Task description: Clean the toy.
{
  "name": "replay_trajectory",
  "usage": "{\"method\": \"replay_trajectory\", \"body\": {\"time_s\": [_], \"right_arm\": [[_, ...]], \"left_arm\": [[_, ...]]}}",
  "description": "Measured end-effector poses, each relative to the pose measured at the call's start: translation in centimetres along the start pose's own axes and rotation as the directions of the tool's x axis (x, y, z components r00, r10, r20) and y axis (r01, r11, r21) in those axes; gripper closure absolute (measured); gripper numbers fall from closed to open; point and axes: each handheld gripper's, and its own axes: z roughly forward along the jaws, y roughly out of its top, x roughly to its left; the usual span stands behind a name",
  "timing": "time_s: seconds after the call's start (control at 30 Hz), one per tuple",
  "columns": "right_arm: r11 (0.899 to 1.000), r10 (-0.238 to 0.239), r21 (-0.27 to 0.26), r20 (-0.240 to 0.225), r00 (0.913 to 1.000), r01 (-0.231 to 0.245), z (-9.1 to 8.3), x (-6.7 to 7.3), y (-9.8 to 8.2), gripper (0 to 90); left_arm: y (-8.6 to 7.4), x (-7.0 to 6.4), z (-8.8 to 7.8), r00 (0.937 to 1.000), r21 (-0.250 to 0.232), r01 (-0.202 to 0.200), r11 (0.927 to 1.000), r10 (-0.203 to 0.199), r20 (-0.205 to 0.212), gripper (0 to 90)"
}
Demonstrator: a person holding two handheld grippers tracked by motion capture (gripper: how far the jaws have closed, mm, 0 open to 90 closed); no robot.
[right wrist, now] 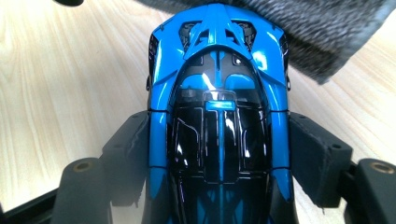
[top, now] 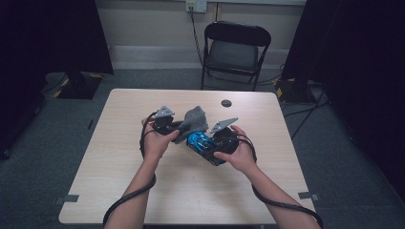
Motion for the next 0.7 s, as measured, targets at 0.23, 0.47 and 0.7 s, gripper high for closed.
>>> {"method": "replay_trajectory", "body": {"time_s": [0.23,0.47,0.7], "right_arm": [[1.000,-0.003,0.006,0.009,1.0000,0.003,-0.1,-0.1,0.0,28.4],[1.000,0.015,0.006,0.018,0.9997,-0.015,-0.3,-0.7,-0.2,28.4],[1.000,0.025,0.001,0.039,0.9989,-0.025,-0.8,-1.3,-0.2,28.4]], "left_arm": [[-0.2,0.2,-0.3,0.9996,0.013,0.001,0.9999,-0.002,0.027,74.9],[-0.3,0.2,-0.6,0.9994,0.017,-0.002,0.9999,0.001,0.034,74.9],[-0.4,0.2,-0.9,0.9989,0.017,0.002,0.9999,-0.002,0.047,74.9]]}}
